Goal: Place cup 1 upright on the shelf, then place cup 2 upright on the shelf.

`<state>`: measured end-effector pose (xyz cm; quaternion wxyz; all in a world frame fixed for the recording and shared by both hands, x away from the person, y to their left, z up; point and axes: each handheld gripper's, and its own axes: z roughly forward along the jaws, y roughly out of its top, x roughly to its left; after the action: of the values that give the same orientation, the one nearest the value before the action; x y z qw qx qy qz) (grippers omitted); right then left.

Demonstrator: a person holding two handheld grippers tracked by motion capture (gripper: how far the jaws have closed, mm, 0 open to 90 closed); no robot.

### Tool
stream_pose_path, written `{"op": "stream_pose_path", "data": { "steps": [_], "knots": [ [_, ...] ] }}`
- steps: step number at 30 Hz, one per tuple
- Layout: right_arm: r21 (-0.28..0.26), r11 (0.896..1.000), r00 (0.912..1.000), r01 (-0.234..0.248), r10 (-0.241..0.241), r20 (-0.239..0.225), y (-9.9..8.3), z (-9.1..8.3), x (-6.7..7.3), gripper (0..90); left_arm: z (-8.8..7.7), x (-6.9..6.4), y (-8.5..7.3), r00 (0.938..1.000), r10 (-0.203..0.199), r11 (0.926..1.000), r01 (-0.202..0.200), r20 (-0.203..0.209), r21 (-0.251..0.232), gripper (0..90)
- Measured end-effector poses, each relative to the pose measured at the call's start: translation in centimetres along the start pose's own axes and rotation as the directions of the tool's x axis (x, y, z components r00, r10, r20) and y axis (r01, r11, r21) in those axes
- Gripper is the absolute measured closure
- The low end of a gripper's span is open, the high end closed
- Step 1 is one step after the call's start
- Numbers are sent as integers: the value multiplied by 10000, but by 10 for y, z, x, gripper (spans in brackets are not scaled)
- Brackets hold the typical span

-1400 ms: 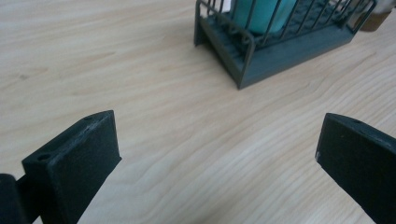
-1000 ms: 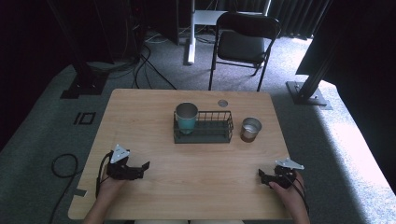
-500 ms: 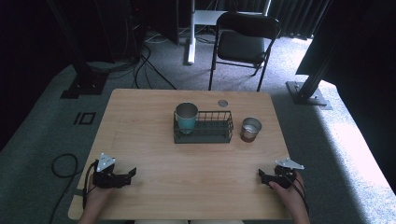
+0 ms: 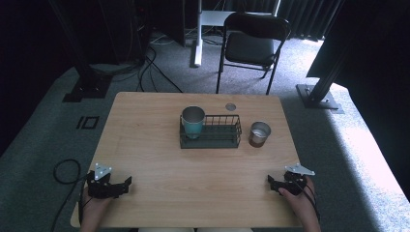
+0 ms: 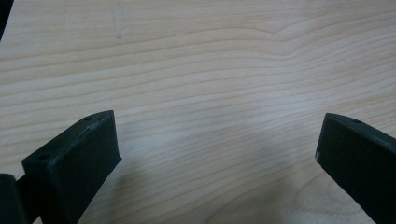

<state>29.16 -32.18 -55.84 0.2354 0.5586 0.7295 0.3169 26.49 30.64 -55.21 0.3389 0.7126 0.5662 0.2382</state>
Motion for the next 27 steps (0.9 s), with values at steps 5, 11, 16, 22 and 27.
{"op": "stream_pose_path", "data": {
  "steps": [5,11,16,22,27],
  "knots": [
    [5,10000,10000,-3,3,1,0,0,0,115,0,5,-2,9995,-53,9998,59,-297,208,3],
    [10,10000,10000,-2,2,0,0,0,0,114,3,4,-1,9994,84,9984,-65,-338,562,3],
    [17,10000,10000,7,-7,-13,0,0,0,113,5,4,-1,9992,213,9966,-186,-326,807,3],
    [21,10000,10000,7,-7,-23,0,0,0,114,7,5,0,9987,371,9948,-335,-353,963,3],
    [28,10000,10000,15,-15,-27,0,0,0,114,7,6,1,9986,404,9945,-370,-336,984,3]
  ]
}}
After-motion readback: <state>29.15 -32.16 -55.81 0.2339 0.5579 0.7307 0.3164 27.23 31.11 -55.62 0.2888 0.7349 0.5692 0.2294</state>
